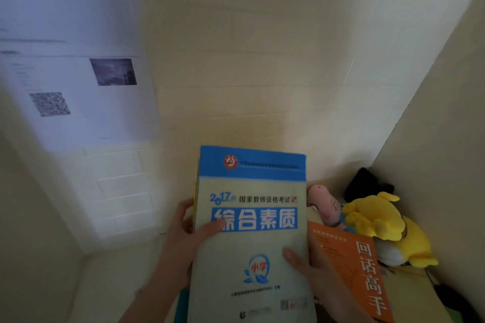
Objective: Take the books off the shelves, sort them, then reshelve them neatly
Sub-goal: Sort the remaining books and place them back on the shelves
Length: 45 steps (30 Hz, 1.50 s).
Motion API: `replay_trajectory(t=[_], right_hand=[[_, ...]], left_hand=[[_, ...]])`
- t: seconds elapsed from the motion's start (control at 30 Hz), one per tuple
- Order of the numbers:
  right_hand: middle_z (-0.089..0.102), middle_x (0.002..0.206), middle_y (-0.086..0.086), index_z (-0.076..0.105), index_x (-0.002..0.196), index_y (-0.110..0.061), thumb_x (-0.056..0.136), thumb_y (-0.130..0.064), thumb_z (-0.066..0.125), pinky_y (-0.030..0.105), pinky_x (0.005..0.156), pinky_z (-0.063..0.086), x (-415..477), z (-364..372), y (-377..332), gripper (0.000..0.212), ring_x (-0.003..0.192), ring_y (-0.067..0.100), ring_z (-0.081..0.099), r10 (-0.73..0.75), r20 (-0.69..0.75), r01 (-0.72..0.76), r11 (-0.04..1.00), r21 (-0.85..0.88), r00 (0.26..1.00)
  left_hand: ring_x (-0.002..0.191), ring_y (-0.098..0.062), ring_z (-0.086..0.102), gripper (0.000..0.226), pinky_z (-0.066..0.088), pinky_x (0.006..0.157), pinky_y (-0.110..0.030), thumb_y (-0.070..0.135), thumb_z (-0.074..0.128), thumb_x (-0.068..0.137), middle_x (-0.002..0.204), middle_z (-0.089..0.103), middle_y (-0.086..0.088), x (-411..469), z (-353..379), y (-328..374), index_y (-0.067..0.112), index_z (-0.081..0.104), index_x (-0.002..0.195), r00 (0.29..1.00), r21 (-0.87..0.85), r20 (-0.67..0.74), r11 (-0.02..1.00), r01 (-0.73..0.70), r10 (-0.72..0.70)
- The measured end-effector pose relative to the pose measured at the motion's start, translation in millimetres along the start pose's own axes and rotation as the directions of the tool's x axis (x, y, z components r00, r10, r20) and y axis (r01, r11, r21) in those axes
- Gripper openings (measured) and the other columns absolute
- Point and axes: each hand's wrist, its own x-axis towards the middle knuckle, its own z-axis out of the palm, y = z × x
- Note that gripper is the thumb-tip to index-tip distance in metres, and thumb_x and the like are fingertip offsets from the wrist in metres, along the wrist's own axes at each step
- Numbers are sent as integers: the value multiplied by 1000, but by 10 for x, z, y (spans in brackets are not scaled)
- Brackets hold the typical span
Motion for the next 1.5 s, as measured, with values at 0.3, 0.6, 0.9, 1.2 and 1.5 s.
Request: replay_trajectory(t=[0.3, 0.6, 0.9, 1.2, 1.5], right_hand=[[68, 115, 2, 36, 138, -25, 79, -13, 71, 45, 76, 59, 27, 145, -573, 70, 100, 24, 69, -272, 5, 270, 951, -151, 962], [67, 117, 0, 39, 131, -21, 51, -37, 93, 29, 74, 58, 20, 170, -224, 98, 106, 14, 66, -173, -29, 169, 978, -123, 984], [68, 113, 2, 40, 128, -26, 68, -18, 80, 37, 77, 58, 48, 274, -184, 73, 106, 23, 66, -338, -121, 337, 941, -28, 933], [73, 95, -17, 50, 111, -24, 24, -55, 94, 18, 65, 55, 49, 209, -379, 102, 91, 6, 69, -324, -117, 317, 945, -80, 939], [67, 95, 0, 47, 106, -22, 63, 14, 79, 14, 60, 53, 85, 318, -551, 65, 79, -4, 68, -332, -133, 318, 940, -121, 934]], left_hand=[[81, -26, 72, 70, 58, 58, -36, 9, 86, 56, 100, 72, -5, -214, 37, 602, 22, 49, 114, 944, 8, 117, 950, -312, 309], [93, -18, 69, 74, 58, 66, -30, 10, 80, 69, 106, 68, 5, -165, -114, 266, 35, 38, 125, 931, 185, 260, 933, -309, 257], [74, -10, 70, 56, 55, 54, -21, 2, 79, 69, 85, 71, 13, -179, 21, 95, 34, 50, 105, 945, 262, -26, 915, -307, 325], [83, 3, 67, 66, 53, 60, -14, 9, 85, 63, 94, 69, 21, -201, 12, 343, 28, 47, 113, 918, 244, 179, 888, -389, 353], [69, -14, 66, 36, 52, 52, -26, 57, 64, 71, 87, 63, 0, -195, 418, 845, 28, 58, 91, 864, 172, -65, 859, -482, 499]])
